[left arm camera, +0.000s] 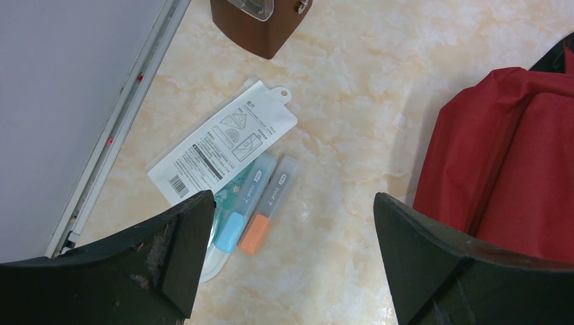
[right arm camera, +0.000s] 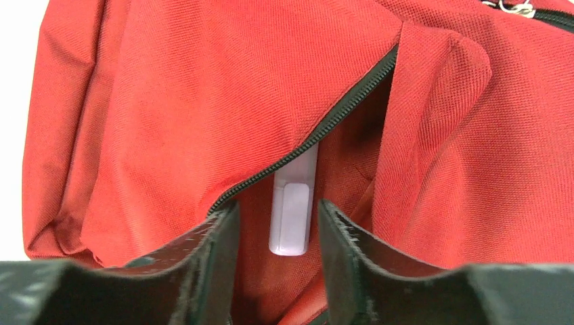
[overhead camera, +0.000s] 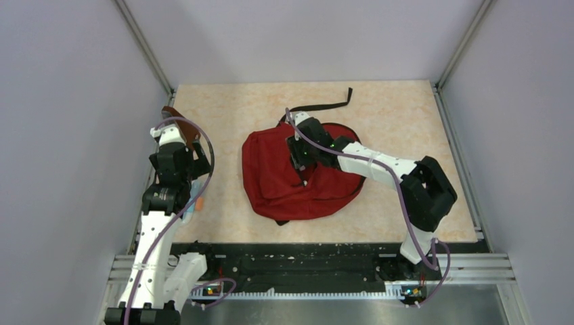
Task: Pack the student bag
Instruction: Place the stationery in the student bag, then pick up the stationery from the center of the board.
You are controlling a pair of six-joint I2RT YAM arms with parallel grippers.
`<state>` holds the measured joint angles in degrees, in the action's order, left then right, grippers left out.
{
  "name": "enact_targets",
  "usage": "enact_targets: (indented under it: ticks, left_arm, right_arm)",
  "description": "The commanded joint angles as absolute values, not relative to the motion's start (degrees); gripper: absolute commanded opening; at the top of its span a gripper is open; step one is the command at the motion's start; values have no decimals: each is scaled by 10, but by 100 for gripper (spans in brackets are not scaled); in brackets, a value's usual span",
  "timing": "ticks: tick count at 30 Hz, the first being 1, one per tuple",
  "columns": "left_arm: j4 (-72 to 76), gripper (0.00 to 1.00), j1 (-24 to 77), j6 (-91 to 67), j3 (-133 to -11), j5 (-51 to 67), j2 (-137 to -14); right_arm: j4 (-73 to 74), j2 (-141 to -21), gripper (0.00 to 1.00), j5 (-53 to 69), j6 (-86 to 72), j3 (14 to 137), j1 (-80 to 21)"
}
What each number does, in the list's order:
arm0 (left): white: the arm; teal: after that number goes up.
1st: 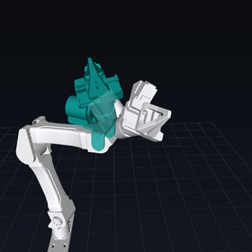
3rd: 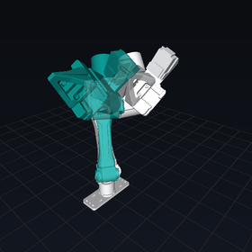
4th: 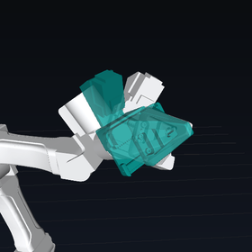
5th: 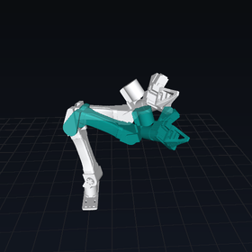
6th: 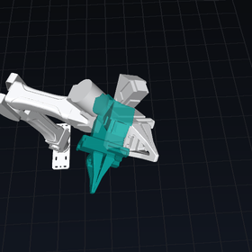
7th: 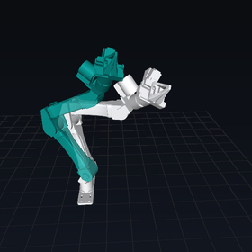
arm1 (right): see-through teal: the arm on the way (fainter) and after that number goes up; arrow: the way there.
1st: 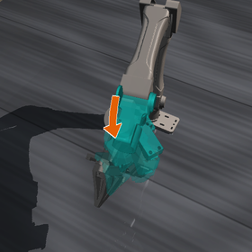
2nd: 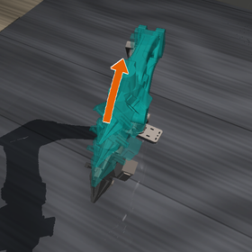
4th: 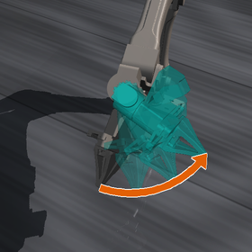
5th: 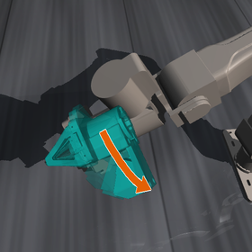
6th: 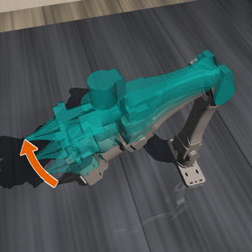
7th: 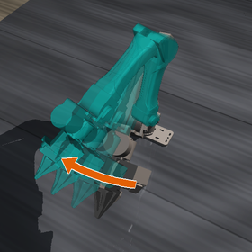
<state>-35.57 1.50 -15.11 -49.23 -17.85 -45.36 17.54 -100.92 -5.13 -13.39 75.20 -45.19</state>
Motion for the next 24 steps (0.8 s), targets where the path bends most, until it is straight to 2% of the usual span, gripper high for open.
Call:
enact_targets:
  ticks: [1,3,10,16,24]
  left_arm:
    - [-326,92,11,-156,-489,-178,-450]
    - [-325,92,11,-155,-489,-174,-450]
    - [-317,94,10,-157,-482,-141,-456]
    - [-290,94,9,-275,-456,-94,-482]
    - [-216,95,4,-363,-351,-169,-540]
  right_arm:
    - [147,-986,49,-56,-137,738,-452]
    - [149,-976,52,-62,-137,728,-452]
    - [153,-917,54,-78,-141,687,-452]
    - [151,-852,59,-104,-140,652,-452]
    - [154,-788,65,-128,-129,632,-452]
